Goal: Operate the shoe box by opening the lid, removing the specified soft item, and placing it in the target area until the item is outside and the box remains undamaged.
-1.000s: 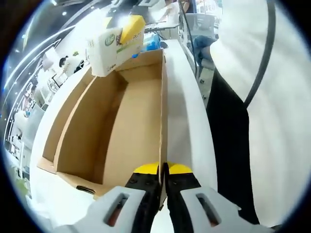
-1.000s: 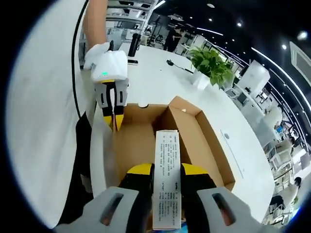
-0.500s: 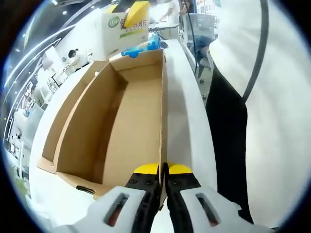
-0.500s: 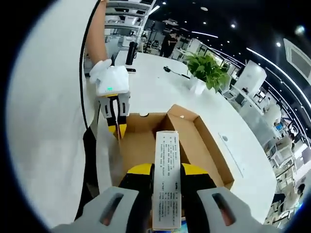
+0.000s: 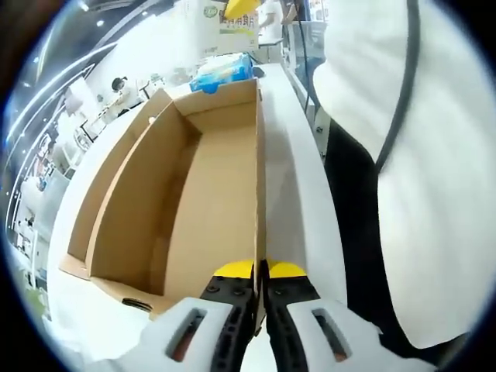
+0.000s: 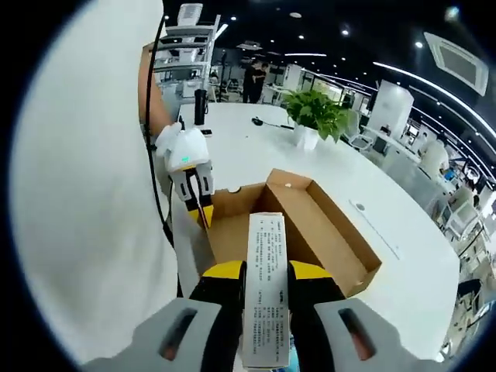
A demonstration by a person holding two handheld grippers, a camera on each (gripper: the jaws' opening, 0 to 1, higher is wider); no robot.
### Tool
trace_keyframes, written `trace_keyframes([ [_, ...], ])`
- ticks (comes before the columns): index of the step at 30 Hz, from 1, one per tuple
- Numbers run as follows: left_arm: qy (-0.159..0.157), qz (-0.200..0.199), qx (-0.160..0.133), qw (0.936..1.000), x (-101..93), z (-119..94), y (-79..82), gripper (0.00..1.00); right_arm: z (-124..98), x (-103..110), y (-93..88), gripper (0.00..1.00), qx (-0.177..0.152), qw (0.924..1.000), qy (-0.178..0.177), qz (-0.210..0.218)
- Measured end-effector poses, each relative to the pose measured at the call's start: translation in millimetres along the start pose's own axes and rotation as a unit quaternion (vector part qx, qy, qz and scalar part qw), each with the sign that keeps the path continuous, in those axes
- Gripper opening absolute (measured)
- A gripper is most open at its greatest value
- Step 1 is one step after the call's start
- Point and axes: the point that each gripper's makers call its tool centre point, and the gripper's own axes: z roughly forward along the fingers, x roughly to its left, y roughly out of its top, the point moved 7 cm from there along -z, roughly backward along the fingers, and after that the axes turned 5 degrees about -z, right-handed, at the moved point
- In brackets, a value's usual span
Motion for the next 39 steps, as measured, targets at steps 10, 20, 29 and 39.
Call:
trace_keyframes([
  [10, -0.005, 0.001, 0.001, 1.0, -0.2, 1, -4.8, 0.02, -23, 6, -12.2, 0.19, 0.042, 0.9986, -0.025, -0.019],
  [20, -0.013, -0.004, 0.005, 0.9999, 3.3, 5, -12.2, 0.02, -37, 24, -38.9, 0.19, 0.098, 0.995, -0.001, -0.022],
  [29, -0.008, -0.007, 0.006, 0.9999, 0.9, 2, -2.3, 0.02, -46, 21, -43.5, 0.19, 0.112, 0.9929, 0.018, -0.036],
  [39, -0.004, -0.007, 0.005, 1.0, 0.2, 0, 1.1, 0.02, -54, 21, -50.0, 0.19, 0.121, 0.9914, 0.03, -0.037],
])
